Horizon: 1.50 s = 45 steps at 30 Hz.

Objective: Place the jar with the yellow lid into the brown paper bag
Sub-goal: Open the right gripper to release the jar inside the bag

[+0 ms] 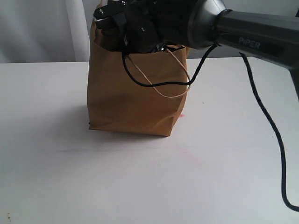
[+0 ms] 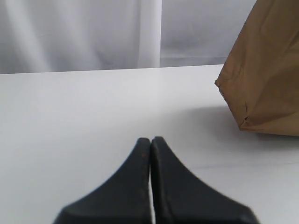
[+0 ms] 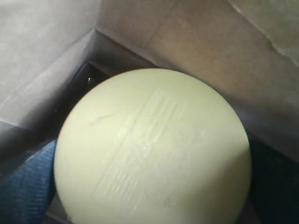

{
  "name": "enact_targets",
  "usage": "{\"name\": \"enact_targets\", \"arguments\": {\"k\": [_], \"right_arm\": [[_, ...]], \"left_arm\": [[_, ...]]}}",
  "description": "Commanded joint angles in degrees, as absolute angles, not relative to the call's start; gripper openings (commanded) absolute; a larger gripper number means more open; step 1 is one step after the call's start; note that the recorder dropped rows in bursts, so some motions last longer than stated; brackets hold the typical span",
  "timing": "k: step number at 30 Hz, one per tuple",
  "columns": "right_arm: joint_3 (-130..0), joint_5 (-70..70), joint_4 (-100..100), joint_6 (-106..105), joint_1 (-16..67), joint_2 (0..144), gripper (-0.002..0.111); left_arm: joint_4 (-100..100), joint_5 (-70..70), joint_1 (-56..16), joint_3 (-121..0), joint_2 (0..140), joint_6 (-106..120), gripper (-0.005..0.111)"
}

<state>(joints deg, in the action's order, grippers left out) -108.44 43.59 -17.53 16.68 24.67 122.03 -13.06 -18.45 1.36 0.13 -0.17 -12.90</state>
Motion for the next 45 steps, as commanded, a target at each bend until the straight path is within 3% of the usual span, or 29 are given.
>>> {"name": "enact_targets", "arguments": {"k": [1, 5, 8, 18, 23, 27, 37, 43, 45], "right_arm": [[-108.79, 42.61, -17.03, 16.75, 24.49, 121.81, 0.000], [-108.79, 42.62, -17.14, 16.65, 24.49, 121.81, 0.000], [-108.79, 42.62, -17.54, 16.52, 24.49, 121.81, 0.007], [-108.79, 41.44, -17.83, 16.52, 24.49, 121.81, 0.063], [-108.79, 41.33, -17.83, 16.52, 24.49, 121.81, 0.078], [-108.79, 41.33, -17.83, 16.52, 24.49, 121.81, 0.084], [-108.79, 41.21, -18.82, 16.52, 24.49, 121.81, 0.084], [-108.79, 41.21, -18.82, 16.52, 24.49, 121.81, 0.104], [-108.79, 41.21, -18.82, 16.52, 24.49, 121.81, 0.105]], "left_arm": [[-12.85, -18.24, 1.21, 0.00, 0.00, -13.12, 0.001], [-12.85, -18.24, 1.21, 0.00, 0.00, -13.12, 0.001], [-12.85, -18.24, 1.21, 0.00, 0.00, -13.12, 0.001], [-12.85, -18.24, 1.21, 0.00, 0.00, -13.12, 0.001], [-12.85, -18.24, 1.21, 0.00, 0.00, -13.12, 0.001], [-12.85, -18.24, 1.21, 0.00, 0.00, -13.12, 0.001], [-12.85, -18.24, 1.21, 0.00, 0.00, -13.12, 0.001], [-12.85, -18.24, 1.21, 0.00, 0.00, -13.12, 0.001], [-12.85, -18.24, 1.21, 0.00, 0.00, -13.12, 0.001]]}}
